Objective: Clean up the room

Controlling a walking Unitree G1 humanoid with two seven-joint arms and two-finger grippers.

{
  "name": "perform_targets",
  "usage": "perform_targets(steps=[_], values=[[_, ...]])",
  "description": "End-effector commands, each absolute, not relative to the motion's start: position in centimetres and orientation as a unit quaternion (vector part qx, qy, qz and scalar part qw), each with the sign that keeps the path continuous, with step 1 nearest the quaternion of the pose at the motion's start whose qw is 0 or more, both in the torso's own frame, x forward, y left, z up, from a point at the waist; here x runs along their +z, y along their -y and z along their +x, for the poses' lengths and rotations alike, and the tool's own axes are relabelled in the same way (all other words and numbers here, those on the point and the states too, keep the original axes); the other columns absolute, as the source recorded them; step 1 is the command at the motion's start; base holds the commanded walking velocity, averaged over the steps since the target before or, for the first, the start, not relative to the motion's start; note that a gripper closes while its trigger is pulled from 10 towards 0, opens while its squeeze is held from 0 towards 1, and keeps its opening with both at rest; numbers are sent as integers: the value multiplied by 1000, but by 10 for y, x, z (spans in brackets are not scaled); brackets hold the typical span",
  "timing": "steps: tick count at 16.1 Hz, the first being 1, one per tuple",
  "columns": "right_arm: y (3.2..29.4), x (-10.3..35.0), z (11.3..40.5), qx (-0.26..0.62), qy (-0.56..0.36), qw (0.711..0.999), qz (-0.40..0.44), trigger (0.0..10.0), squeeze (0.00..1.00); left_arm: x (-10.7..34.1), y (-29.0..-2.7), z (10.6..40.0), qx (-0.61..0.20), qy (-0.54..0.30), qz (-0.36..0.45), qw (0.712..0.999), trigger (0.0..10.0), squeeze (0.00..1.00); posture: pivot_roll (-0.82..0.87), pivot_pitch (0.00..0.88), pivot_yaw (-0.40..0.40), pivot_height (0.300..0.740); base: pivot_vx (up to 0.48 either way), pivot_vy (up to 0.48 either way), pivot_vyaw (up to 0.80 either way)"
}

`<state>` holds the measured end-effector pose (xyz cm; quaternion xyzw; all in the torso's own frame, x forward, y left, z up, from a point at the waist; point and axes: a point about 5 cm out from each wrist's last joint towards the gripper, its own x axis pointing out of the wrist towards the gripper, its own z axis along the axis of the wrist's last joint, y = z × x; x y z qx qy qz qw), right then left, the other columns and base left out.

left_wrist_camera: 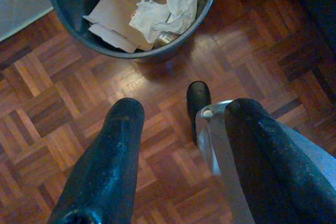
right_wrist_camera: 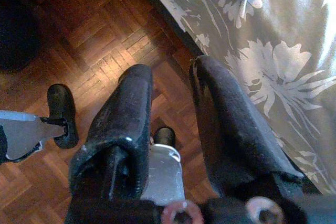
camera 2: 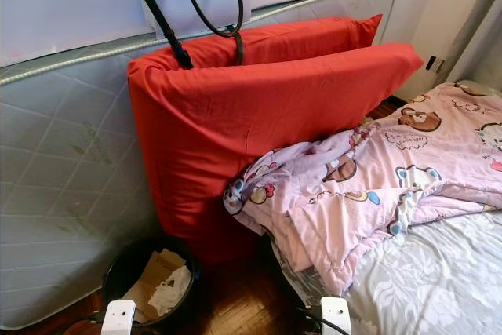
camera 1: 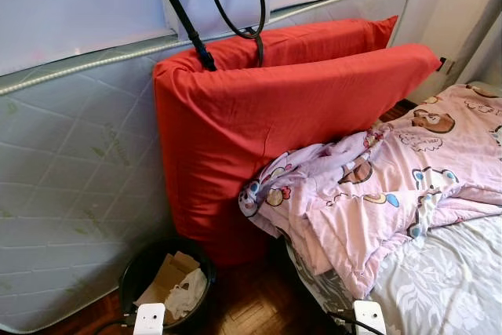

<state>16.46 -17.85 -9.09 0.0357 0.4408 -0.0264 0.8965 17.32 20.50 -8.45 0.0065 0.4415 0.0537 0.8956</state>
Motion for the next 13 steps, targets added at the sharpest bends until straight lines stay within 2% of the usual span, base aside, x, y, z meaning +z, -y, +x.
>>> perform_targets(steps=[1,13], values=[[179,-91,164,-27,-442,896,39,10000,0,-86,-204,171,54,-445,3,894,10000,0,12,0,1,730,247,0,0],[177,-90,167,-21,-437,898,34,10000,0,-86,-204,171,54,-444,2,894,10000,0,12,0,1,730,267,0,35]])
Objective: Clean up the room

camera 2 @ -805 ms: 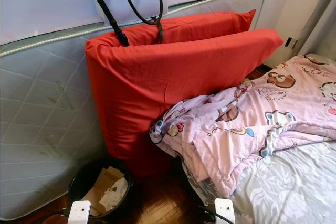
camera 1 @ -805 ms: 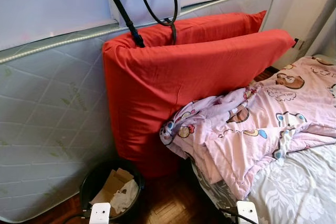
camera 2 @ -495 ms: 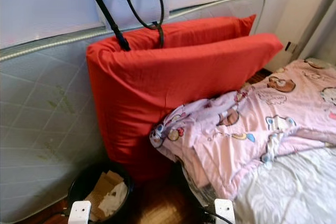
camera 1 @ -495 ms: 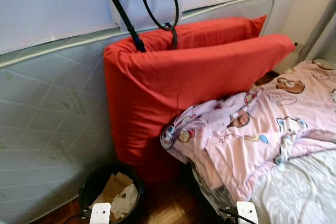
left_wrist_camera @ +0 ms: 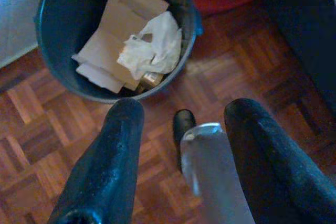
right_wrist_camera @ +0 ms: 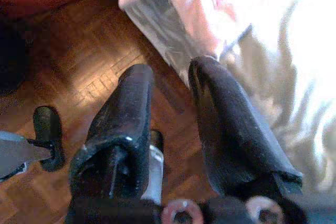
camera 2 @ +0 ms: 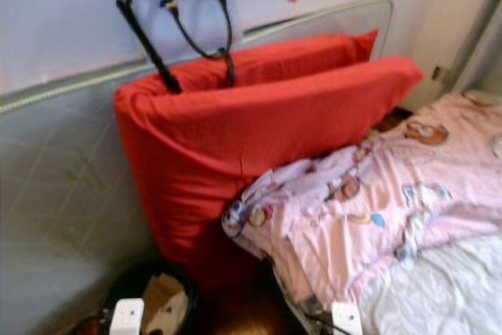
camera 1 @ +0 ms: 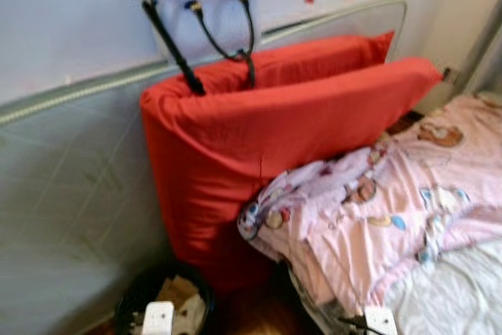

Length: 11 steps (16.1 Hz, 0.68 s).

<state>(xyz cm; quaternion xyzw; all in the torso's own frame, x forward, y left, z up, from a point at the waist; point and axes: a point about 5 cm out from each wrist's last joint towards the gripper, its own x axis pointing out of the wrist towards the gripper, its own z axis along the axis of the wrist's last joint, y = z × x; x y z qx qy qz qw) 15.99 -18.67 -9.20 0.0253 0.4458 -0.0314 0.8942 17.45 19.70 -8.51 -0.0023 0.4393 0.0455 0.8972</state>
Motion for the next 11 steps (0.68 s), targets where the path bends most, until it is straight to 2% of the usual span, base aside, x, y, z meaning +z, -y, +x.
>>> perform_targets(steps=[1,11], values=[[177,-89,168,-22,-436,899,35,10000,0,-85,-204,172,53,-444,3,895,10000,0,13,0,1,730,262,0,0],[174,-84,179,-19,-417,908,36,10000,0,-84,-203,173,51,-433,-8,900,10000,0,14,0,-1,730,0,0,0]])
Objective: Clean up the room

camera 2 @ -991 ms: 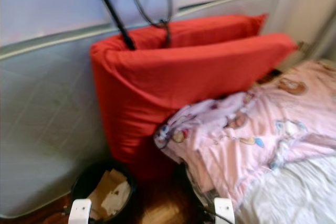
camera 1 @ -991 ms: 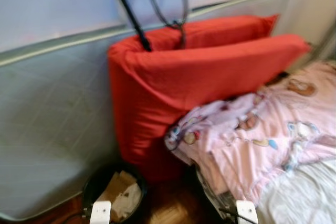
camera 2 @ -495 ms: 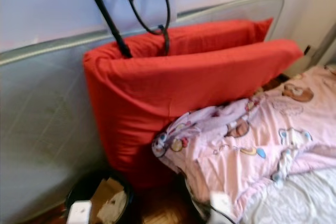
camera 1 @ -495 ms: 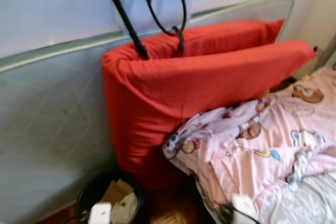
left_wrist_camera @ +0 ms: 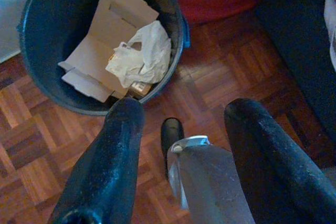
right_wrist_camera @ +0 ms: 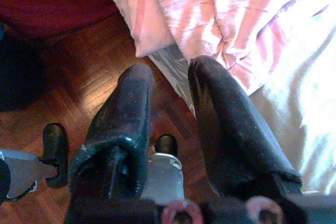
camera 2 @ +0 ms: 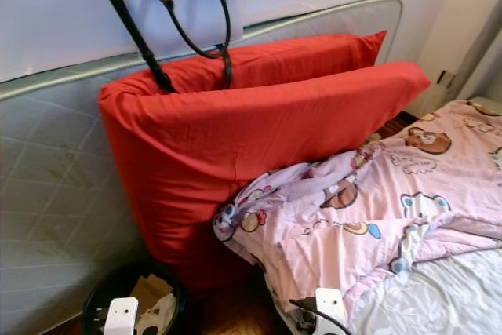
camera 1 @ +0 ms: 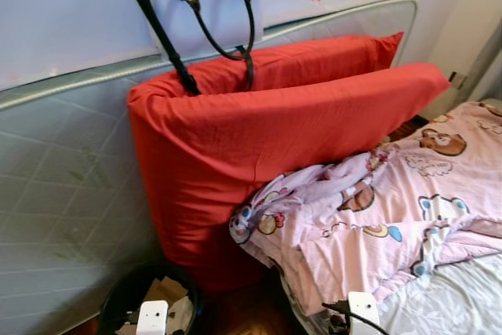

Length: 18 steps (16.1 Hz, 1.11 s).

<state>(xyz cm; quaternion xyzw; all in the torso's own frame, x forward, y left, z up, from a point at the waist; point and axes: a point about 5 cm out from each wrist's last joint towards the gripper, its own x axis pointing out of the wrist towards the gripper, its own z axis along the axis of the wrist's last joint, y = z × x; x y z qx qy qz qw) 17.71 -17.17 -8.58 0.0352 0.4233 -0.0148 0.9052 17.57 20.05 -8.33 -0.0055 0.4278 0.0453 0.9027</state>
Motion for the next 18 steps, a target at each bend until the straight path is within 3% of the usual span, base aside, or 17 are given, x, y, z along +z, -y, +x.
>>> perform_targets(steps=[1,7,12,18], values=[[174,-84,179,-19,-416,908,36,10000,0,-84,-203,173,50,-432,-8,900,10000,0,13,0,-2,730,0,0,0],[176,-84,179,-23,-417,908,38,10000,0,-84,-202,173,51,-430,-11,901,10000,0,14,0,-5,730,285,0,0],[175,-85,178,-18,-417,908,35,10000,0,-84,-203,173,51,-429,-10,902,10000,0,14,0,-3,730,286,0,-343],[171,-78,191,-15,-391,919,39,10000,0,-81,-203,176,60,-396,-30,916,10000,0,20,0,-5,730,0,0,0]])
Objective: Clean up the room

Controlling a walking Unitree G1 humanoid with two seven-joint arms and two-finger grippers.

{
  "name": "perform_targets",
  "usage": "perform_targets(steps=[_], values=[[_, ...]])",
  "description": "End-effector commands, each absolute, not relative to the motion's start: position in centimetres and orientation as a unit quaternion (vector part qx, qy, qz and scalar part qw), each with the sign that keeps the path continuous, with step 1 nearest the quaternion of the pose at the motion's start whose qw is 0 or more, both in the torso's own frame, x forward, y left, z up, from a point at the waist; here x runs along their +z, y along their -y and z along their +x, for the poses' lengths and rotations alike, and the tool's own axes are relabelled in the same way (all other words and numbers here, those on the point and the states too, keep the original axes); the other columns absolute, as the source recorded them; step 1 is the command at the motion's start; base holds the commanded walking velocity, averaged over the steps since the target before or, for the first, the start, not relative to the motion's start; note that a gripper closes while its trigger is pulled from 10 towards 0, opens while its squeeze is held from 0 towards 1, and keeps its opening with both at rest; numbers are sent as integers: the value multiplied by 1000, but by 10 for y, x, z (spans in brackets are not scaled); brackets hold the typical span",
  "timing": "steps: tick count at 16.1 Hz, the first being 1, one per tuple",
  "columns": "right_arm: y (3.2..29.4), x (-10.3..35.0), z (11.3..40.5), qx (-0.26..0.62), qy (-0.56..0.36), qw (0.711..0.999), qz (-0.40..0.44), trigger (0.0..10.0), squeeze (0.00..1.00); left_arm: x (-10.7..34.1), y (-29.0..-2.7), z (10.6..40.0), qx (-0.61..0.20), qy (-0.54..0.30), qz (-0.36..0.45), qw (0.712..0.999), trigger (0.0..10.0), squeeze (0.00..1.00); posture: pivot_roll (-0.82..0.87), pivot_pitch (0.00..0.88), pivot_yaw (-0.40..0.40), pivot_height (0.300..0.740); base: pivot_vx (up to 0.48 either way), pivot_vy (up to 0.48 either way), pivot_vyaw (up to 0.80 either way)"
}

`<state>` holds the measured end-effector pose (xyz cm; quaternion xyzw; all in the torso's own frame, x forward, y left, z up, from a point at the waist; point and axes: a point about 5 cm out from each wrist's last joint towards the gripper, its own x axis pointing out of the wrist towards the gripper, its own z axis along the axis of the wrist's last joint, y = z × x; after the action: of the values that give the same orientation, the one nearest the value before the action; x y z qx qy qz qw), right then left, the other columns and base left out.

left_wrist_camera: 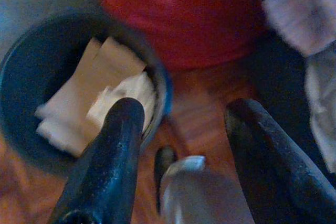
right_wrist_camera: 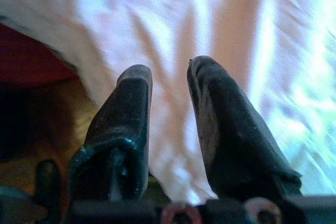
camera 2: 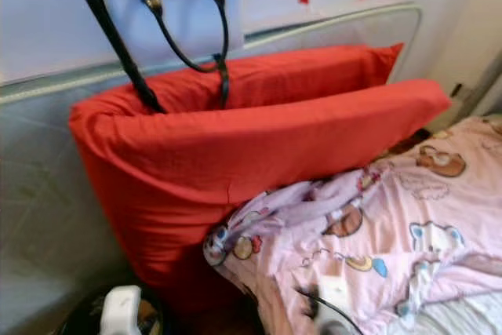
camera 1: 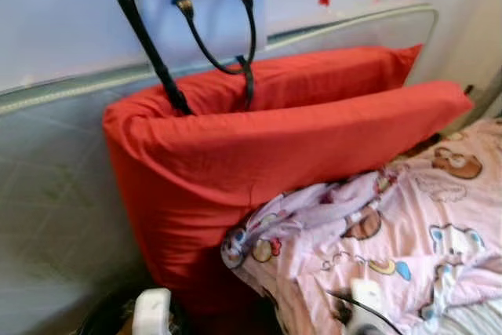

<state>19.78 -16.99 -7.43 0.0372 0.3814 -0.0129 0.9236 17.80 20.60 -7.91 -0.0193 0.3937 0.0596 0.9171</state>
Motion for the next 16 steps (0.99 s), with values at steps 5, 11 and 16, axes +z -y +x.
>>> perform_targets(steps=[5,11,16], values=[[174,-60,215,-12,-312,949,42,10000,0,-76,-203,177,71,-352,-54,932,10000,0,19,0,-7,730,0,0,0],[178,-32,233,-21,-180,982,44,10000,0,-71,-204,177,74,-310,-42,947,10000,0,5,0,-12,730,0,0,0],[174,-25,235,-9,-152,988,35,10000,0,24,-198,256,28,-1,60,998,10000,0,8,0,-18,730,0,0,0]])
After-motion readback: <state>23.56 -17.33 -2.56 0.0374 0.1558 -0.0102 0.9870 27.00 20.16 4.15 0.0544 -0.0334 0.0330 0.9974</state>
